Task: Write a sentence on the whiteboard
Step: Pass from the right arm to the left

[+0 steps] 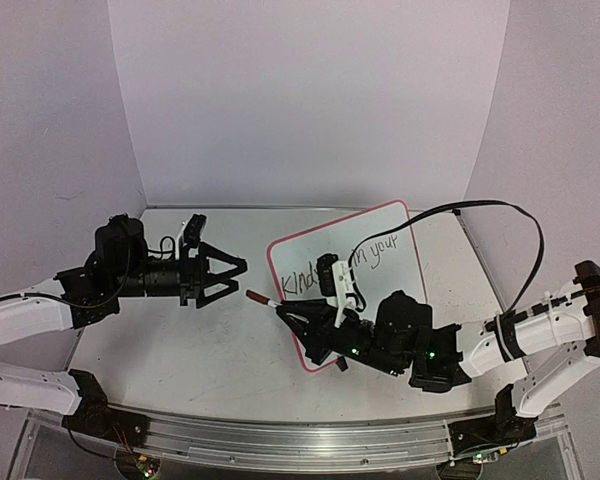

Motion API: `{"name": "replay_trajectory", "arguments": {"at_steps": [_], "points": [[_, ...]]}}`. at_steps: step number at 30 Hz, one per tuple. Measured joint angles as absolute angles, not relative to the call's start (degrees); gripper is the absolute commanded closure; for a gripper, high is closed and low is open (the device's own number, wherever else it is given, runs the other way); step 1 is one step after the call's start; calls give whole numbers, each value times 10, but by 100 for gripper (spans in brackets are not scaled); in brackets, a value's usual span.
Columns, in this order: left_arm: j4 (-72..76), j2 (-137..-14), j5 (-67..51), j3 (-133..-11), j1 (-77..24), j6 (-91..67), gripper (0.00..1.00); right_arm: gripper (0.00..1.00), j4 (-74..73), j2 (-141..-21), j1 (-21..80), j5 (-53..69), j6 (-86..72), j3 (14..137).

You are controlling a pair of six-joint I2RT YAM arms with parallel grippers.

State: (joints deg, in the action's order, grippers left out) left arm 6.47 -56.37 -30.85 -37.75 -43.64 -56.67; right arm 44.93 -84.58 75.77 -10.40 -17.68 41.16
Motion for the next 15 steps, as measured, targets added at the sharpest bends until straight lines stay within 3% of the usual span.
{"name": "replay_trajectory", "arguments": {"at_steps": [7,15], "points": [[71,-585,-336,-391,-450,-556,18,100,466,-830,754,-90,-180,407],[71,-610,-347,-409,-481,-548,35,100,471,-819,749,-82,-181,403]]}}
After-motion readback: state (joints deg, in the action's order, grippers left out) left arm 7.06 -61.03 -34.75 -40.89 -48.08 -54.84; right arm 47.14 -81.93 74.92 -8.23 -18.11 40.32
